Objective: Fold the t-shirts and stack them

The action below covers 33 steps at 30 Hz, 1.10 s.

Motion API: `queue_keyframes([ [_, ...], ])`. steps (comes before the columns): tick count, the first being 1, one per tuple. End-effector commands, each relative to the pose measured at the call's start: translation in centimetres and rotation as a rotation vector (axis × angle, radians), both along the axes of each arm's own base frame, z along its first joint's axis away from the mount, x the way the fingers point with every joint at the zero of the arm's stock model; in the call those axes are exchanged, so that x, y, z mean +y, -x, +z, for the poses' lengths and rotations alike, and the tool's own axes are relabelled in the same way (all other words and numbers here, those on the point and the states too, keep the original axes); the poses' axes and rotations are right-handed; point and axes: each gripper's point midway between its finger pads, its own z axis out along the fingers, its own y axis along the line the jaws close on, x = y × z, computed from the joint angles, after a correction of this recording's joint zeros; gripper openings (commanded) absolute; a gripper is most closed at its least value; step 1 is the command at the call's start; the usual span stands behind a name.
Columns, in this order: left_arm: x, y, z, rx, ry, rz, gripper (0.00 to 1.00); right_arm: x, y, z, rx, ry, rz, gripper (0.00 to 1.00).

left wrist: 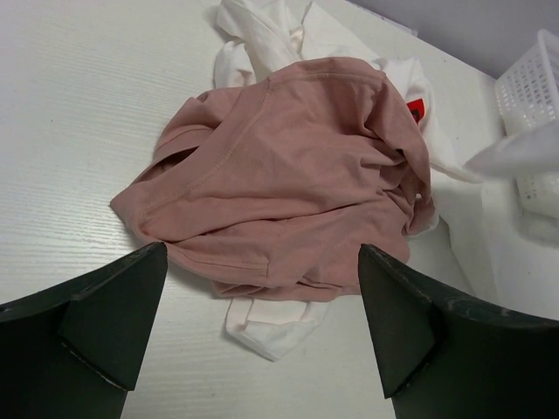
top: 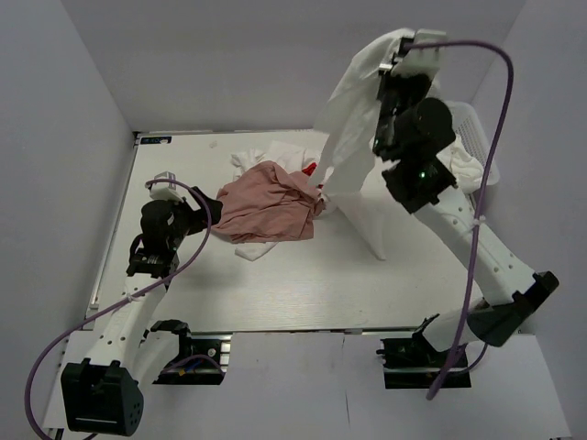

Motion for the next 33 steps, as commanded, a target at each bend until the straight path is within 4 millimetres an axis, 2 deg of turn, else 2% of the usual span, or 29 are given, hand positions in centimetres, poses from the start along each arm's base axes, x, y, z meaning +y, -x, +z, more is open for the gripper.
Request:
queue_keyframes([
  [1,0.2,-0.3,1.2,-0.013,-0.006,0.01,1.0,-7.5,1.8,8.7,-0.193,-0.039,-0.271,0.0],
  [3,0.1,-0.4,0.8,-0.002,-0.004,0.0,1.0,-8.8,-1.9,8.1,-0.17,0.05,-0.378,0.0],
  [4,0.1,-0.4,0.8,-0.002,-0.004,0.0,1.0,-9.6,-1.8,10.6,-0.226,0.036,-0.398,0.0],
  [5,-0.1,-0.4,0.5,0.009,-0.002,-0.009,1.0,-11.8,-2.8,10.8,-0.212,0.085,-0.474,0.0],
  [6,-0.1,-0.6,0.3,0.013,-0.002,-0.009,1.0,-12.1,-3.9,11.1,-0.221,0.101,-0.494,0.0],
  [7,-0.1,-0.6,0.3,0.013,-0.002,-0.009,1.0,-12.2,-5.4,10.7,-0.213,0.134,-0.516,0.0],
  [8,-0.2,-0.9,0.2,0.021,-0.003,-0.009,1.0,-14.5,-6.2,10.3,-0.201,0.163,-0.576,0.0],
  [10,-0.4,-1.1,-0.7,0.05,-0.002,-0.019,1.0,-14.7,-9.2,7.6,-0.159,0.213,-0.561,0.0],
  [11,-0.5,-1.2,-0.6,0.052,0.001,-0.028,1.0,-16.4,-11.2,5.5,-0.113,0.239,-0.564,0.0],
  [12,-0.5,-1.4,-1.3,0.072,0.0,-0.028,1.0,-17.1,-12.2,4.2,-0.09,0.237,-0.562,0.0],
  [13,-0.6,-1.6,-1.1,0.07,0.0,-0.028,1.0,-19.4,-14.2,0.8,-0.013,0.27,-0.601,0.0],
  [15,-0.6,-1.6,-1.4,0.08,-0.001,-0.028,1.0,-20.3,-16.4,-2.6,0.041,0.25,-0.589,0.0],
  [16,-0.6,-1.9,-1.7,0.086,-0.001,-0.028,1.0,-21.9,-17.2,-4.4,0.075,0.24,-0.609,0.0],
  [17,-0.6,-1.9,-2.1,0.099,-0.002,-0.028,1.0,-22.1,-18.9,-8.7,0.171,0.266,-0.585,0.0],
  [18,-0.6,-1.9,-2.1,0.099,-0.002,-0.028,1.0,-21.6,-20.1,-11.1,0.199,0.203,-0.526,0.0],
  [19,-0.6,-2.0,-2.2,0.112,-0.003,-0.028,1.0,-22.5,-21.4,-15.8,0.307,0.221,-0.502,0.0],
  [21,-0.6,-2.1,-2.4,0.124,-0.004,-0.028,1.0,-22.4,-22.5,-21.2,0.418,0.127,-0.424,0.0],
  [22,-0.6,-2.1,-2.4,0.124,-0.004,-0.028,1.0,-23.3,-23.4,-24.5,0.484,0.109,-0.41,0.0],
  [23,-0.6,-2.1,-2.4,0.124,-0.004,-0.028,1.0,-22.9,-23.7,-26.0,0.507,0.046,-0.38,0.0],
  [24,-0.6,-2.1,-2.4,0.124,-0.004,-0.028,1.0,-22.2,-23.8,-28.7,0.599,0.022,-0.31,0.31],
  [25,-0.8,-2.0,-2.4,0.124,-0.001,-0.036,1.0,-22.0,-24.0,-31.4,0.662,-0.001,-0.3,0.55],
  [26,-0.7,-2.0,-2.4,0.122,-0.009,-0.039,1.0,-21.6,-24.3,-30.5,0.655,-0.012,-0.289,0.77],
  [27,-0.7,-2.0,-2.4,0.122,-0.009,-0.039,1.0,-21.4,-23.5,-32.2,0.744,-0.002,-0.275,0.9],
  [29,-1.2,-1.9,-1.9,0.115,-0.006,-0.057,1.0,-21.3,-22.8,-30.7,0.752,-0.001,-0.269,0.9],
  [30,-1.2,-1.7,-1.7,0.115,-0.006,-0.057,1.0,-21.2,-22.0,-29.0,0.743,0.001,-0.258,0.9],
  [31,-1.2,-1.7,-1.7,0.115,-0.006,-0.057,1.0,-20.5,-21.6,-28.2,0.736,-0.005,-0.217,0.9],
  [32,-1.2,-1.6,-1.4,0.104,-0.005,-0.057,1.0,-19.2,-20.0,-24.5,0.676,-0.015,-0.145,0.9],
  [33,-1.2,-1.6,-1.0,0.092,-0.004,-0.057,1.0,-18.3,-19.3,-25.1,0.692,-0.017,-0.098,0.9],
])
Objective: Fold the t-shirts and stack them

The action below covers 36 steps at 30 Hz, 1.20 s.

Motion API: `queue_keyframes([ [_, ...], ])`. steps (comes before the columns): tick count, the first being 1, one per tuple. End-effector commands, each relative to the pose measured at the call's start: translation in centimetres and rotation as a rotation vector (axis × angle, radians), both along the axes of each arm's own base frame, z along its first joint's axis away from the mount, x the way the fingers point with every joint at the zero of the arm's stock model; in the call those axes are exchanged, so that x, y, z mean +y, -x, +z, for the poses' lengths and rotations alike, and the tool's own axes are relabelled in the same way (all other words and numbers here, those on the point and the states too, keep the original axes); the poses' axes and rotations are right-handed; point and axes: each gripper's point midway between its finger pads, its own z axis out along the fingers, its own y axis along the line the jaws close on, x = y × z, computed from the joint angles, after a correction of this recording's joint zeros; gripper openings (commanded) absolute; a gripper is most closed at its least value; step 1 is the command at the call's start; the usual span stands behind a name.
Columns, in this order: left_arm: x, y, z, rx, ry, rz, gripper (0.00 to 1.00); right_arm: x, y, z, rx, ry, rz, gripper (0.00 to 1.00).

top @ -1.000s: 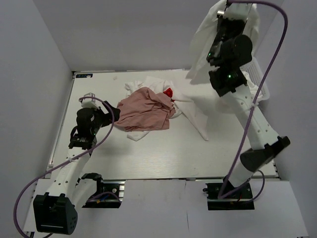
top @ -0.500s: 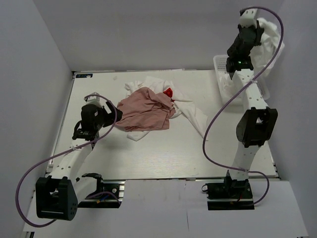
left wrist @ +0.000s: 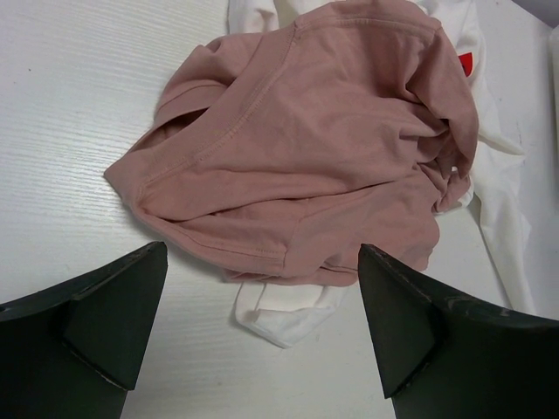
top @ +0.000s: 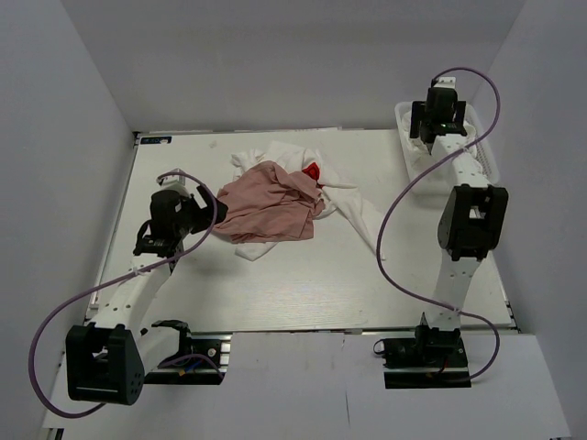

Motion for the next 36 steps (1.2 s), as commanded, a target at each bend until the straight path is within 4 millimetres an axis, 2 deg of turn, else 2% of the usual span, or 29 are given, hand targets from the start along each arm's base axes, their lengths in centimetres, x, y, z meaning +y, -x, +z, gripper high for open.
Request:
queue_keyframes([
  [1,-0.5,-0.2,2.9,-0.074,0.005,-0.026,1.0,5.7,3.0,10.4,-0.188,-0.167,0.23,0.9],
  [2,-0.5,-0.1,3.3,-0.084,0.006,-0.026,1.0,6.8,4.4,12.7,-0.226,-0.17,0.284,0.9],
  [3,-0.5,-0.1,3.3,-0.084,0.006,-0.026,1.0,8.3,5.9,13.3,-0.233,-0.182,0.341,0.9],
  [4,-0.5,-0.1,3.3,-0.084,0.006,-0.026,1.0,11.0,6.7,12.3,-0.208,-0.222,0.44,0.9],
  [5,-0.5,0.0,3.1,-0.073,0.013,-0.022,1.0,12.5,8.3,14.0,-0.234,-0.223,0.491,0.9],
  [6,-0.5,0.0,3.1,-0.073,0.013,-0.022,1.0,13.4,9.0,11.8,-0.186,-0.235,0.513,0.9],
  [8,-0.9,0.1,3.2,-0.064,0.022,-0.041,1.0,16.5,10.4,11.2,-0.164,-0.254,0.575,0.9],
  [11,-1.0,0.2,2.9,-0.044,0.024,-0.049,1.0,20.1,11.6,7.5,-0.108,-0.28,0.634,0.9],
  [12,-1.0,0.2,2.9,-0.044,0.024,-0.049,1.0,21.1,11.1,5.2,-0.058,-0.284,0.642,0.9],
  [13,-1.0,0.1,3.1,-0.044,0.024,-0.049,1.0,23.2,11.5,4.2,-0.025,-0.287,0.681,0.9],
  [14,-1.0,0.1,3.1,-0.044,0.024,-0.049,1.0,23.6,11.1,4.1,-0.019,-0.276,0.668,0.9],
  [15,-1.0,0.1,2.8,-0.035,0.024,-0.049,1.0,24.4,9.9,1.5,0.035,-0.267,0.663,0.9],
  [16,-1.0,0.1,2.8,-0.035,0.024,-0.049,1.0,26.3,9.9,1.3,0.046,-0.256,0.698,0.9],
  [17,-1.0,0.1,2.8,-0.035,0.024,-0.049,1.0,26.9,9.6,0.7,0.057,-0.238,0.701,0.9],
  [18,-1.2,0.1,2.9,-0.035,0.028,-0.057,1.0,27.6,9.0,-1.6,0.098,-0.23,0.705,0.9],
  [19,-1.2,0.1,2.9,-0.035,0.028,-0.057,1.0,29.5,8.0,-1.9,0.095,-0.229,0.729,0.9],
  [21,-1.1,0.1,2.8,-0.037,0.02,-0.061,1.0,31.2,7.3,-6.7,0.178,-0.245,0.74,0.9],
  [22,-1.1,0.1,2.8,-0.037,0.02,-0.062,1.0,32.6,6.6,-7.8,0.191,-0.262,0.763,0.9],
  [23,-1.1,0.1,2.8,-0.037,0.02,-0.062,1.0,33.4,5.9,-7.5,0.176,-0.27,0.774,0.9],
  [25,-1.1,0.1,2.8,-0.037,0.02,-0.062,1.0,35.4,5.3,-10.5,0.211,-0.271,0.794,0.9],
  [27,-1.1,0.1,2.8,-0.037,0.02,-0.062,1.0,36.1,3.7,-9.8,0.166,-0.257,0.768,0.9],
  [28,-1.1,0.1,2.8,-0.037,0.02,-0.062,1.0,36.3,3.6,-12.2,0.198,-0.249,0.756,0.9],
  [29,-1.1,0.1,2.8,-0.037,0.02,-0.062,1.0,36.9,2.8,-11.3,0.168,-0.254,0.754,0.89],
  [30,-1.1,0.1,2.8,-0.037,0.02,-0.062,1.0,36.7,2.6,-12.2,0.181,-0.25,0.744,0.66],
  [32,-1.1,0.2,2.3,-0.017,0.018,-0.061,1.0,37.3,2.5,-11.6,0.169,-0.284,0.75,0.32],
  [33,-1.1,0.1,2.7,-0.026,0.019,-0.061,1.0,37.6,2.5,-10.2,0.147,-0.291,0.764,0.0],
  [34,-1.0,0.0,2.7,-0.027,0.015,-0.053,1.0,38.0,2.7,-9.1,0.129,-0.297,0.782,0.0],
  [35,-1.0,0.1,2.5,-0.017,0.014,-0.053,1.0,38.1,2.8,-4.7,0.051,-0.306,0.796,0.0],
  [36,-1.0,0.1,2.5,-0.017,0.014,-0.053,1.0,38.1,3.3,-4.0,0.039,-0.302,0.807,0.0],
])
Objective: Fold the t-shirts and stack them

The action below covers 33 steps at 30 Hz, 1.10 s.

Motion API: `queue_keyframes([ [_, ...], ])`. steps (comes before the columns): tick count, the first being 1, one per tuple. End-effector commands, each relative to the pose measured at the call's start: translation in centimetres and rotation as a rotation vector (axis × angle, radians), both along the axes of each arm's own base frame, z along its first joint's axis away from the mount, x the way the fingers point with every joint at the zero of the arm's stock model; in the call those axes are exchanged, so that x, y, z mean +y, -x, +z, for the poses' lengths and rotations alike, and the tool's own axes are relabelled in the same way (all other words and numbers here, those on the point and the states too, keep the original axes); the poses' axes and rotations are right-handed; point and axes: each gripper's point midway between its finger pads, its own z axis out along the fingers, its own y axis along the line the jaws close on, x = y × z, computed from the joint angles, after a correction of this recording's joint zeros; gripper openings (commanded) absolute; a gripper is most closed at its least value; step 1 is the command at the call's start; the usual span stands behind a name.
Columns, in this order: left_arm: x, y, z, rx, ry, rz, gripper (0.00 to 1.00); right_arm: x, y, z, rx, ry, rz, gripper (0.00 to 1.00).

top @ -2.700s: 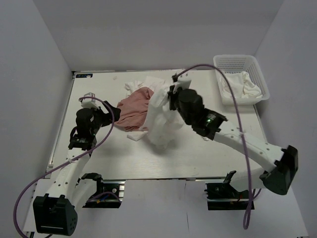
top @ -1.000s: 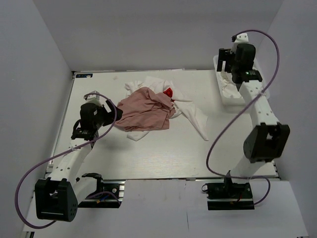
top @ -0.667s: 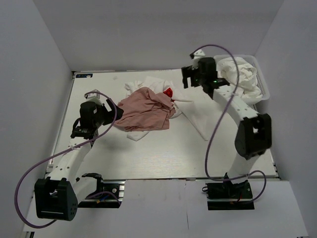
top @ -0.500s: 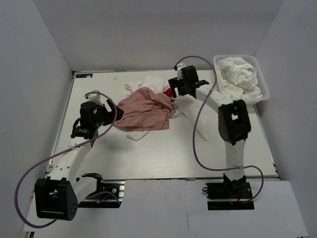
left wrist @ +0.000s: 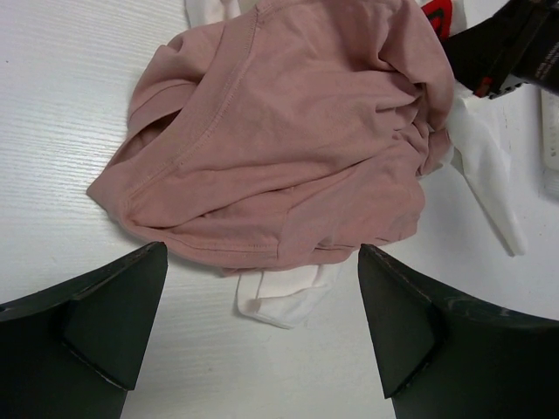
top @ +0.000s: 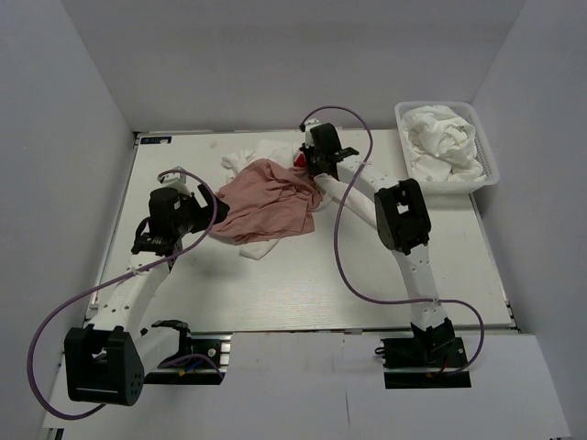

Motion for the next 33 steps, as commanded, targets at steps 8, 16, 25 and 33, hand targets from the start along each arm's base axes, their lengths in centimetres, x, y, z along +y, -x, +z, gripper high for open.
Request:
queue_keyframes([
  [8,-0.3,-0.4,2.5,-0.061,0.0,-0.016,1.0,-0.8,7.1,35.9,-0.682,-0.36,0.083,0.0],
  [16,-0.6,0.0,2.7,-0.071,0.009,-0.032,1.0,-5.3,13.2,53.2,-1.028,-0.431,0.057,0.0],
  [25,-0.8,0.0,2.9,-0.08,0.014,-0.042,1.0,-7.6,17.9,61.7,-1.249,-0.437,0.107,0.0],
  [33,-0.6,0.1,2.7,-0.068,0.009,-0.034,1.0,-0.8,18.7,51.3,-0.896,-0.451,0.433,0.0],
])
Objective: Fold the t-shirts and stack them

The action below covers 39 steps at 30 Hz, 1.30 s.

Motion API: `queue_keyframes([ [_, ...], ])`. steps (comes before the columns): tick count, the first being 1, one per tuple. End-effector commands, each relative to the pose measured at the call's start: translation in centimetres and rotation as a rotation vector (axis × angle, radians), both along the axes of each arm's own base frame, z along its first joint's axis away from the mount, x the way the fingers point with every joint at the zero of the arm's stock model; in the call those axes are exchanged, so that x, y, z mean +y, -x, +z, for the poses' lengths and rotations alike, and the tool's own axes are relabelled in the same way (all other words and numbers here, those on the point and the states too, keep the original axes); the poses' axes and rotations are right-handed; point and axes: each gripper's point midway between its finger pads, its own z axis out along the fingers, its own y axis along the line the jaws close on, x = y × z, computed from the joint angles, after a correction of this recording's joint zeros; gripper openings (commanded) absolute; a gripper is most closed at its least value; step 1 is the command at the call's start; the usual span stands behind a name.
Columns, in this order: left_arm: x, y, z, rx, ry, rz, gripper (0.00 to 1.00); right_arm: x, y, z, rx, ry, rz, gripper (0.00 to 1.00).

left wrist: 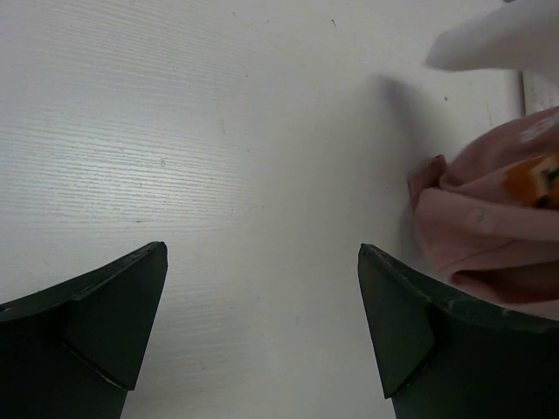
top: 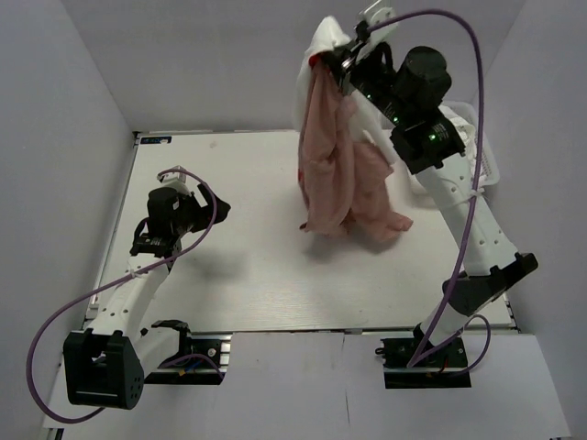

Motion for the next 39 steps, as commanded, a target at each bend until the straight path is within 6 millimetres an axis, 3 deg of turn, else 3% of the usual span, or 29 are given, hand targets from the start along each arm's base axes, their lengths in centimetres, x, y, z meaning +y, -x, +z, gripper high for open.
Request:
queue_keyframes([
  [1,-0.3,-0.1,1.9,-0.051,-0.002,-0.014,1.0,2.9,3.3,-3.3,0.114,0.042,0.201,0.0],
  [2,-0.1,-0.2,1.9,-0.051,-0.006,-0.006,1.0,3.8,3.0,-7.5,0.23,0.073,0.233,0.0],
  [3,-0.1,-0.1,2.2,-0.062,-0.005,-0.006,1.0,3.6,4.0,-8.4,0.265,0.072,0.252,0.0],
  [4,0.1,-0.2,2.2,-0.062,-0.011,0.005,1.0,4.5,3.4,-16.0,0.401,0.134,0.262,0.21],
  [6,0.3,-0.2,2.5,-0.072,-0.015,0.016,1.0,3.9,5.0,-18.2,0.453,0.114,0.27,0.5],
  [7,0.3,-0.2,2.5,-0.072,-0.015,0.016,1.0,3.6,4.8,-24.8,0.543,0.146,0.239,0.61],
  [8,0.3,-0.2,2.5,-0.072,-0.015,0.016,1.0,2.9,4.6,-23.6,0.516,0.064,0.204,0.79],
  [10,0.3,-0.3,2.2,-0.063,-0.016,0.016,1.0,1.5,5.3,-25.9,0.526,0.043,0.156,0.9],
  [12,0.3,-0.4,1.5,-0.041,-0.018,0.016,1.0,0.5,5.2,-25.6,0.524,0.008,0.095,0.9],
  [17,0.0,-0.9,0.3,0.004,-0.01,0.01,1.0,-1.2,4.4,-28.9,0.608,0.005,-0.023,0.9],
  [18,-0.3,-0.8,0.3,0.005,-0.001,-0.007,1.0,-1.1,3.5,-29.0,0.588,0.007,-0.045,0.9],
  [19,-0.5,-0.9,0.0,0.012,0.004,-0.017,1.0,-1.0,1.8,-27.3,0.568,-0.01,-0.069,0.9],
  [21,-0.8,-0.9,-0.4,0.026,0.011,-0.033,1.0,1.2,1.8,-30.7,0.685,0.087,-0.041,0.9],
  [22,-0.8,-1.0,-0.5,0.028,0.011,-0.033,1.0,2.4,1.6,-28.6,0.681,0.088,0.001,0.9],
  [23,-0.8,-1.1,-0.5,0.028,0.011,-0.033,1.0,3.8,0.6,-32.1,0.748,0.139,0.012,0.9],
  [24,-0.7,-1.2,-0.9,0.039,0.006,-0.025,1.0,5.1,0.9,-32.9,0.766,0.167,0.043,0.9],
  [25,-0.7,-1.3,-0.5,0.03,0.007,-0.025,1.0,6.2,0.8,-32.4,0.77,0.166,0.072,0.9],
  [26,-0.5,-1.3,-0.7,0.039,0.001,-0.016,1.0,7.9,-0.2,-34.7,0.802,0.205,0.086,0.9],
  [27,-0.3,-1.3,-0.8,0.039,-0.004,-0.006,1.0,9.2,0.6,-35.8,0.833,0.236,0.102,0.9],
  [29,-0.3,-1.3,-0.8,0.039,-0.004,-0.006,1.0,11.7,-1.4,-38.1,0.842,0.28,0.066,0.9],
  [30,-0.1,-1.4,-0.8,0.038,-0.009,0.003,1.0,11.8,-1.8,-39.2,0.861,0.31,0.035,0.9],
  [31,-0.1,-1.4,-0.8,0.038,-0.009,0.003,1.0,12.7,-2.4,-41.9,0.925,0.348,0.0,0.9],
  [32,-0.1,-1.2,-1.0,0.049,-0.01,0.003,1.0,13.8,-3.7,-40.4,0.906,0.319,-0.029,0.9],
  [33,0.3,-1.2,-1.2,0.057,-0.022,0.023,1.0,13.3,-4.0,-47.4,1.024,0.418,-0.111,0.9],
  [35,0.4,-1.3,-0.7,0.049,-0.026,0.032,1.0,14.1,-5.1,-46.9,1.051,0.398,-0.155,0.9],
  [36,0.6,-1.3,-0.8,0.048,-0.031,0.041,1.0,14.1,-5.2,-51.2,1.11,0.44,-0.183,0.9],
  [39,0.6,-1.2,-0.1,0.027,-0.029,0.041,1.0,14.7,-5.3,-53.6,1.132,0.438,-0.185,0.9],
])
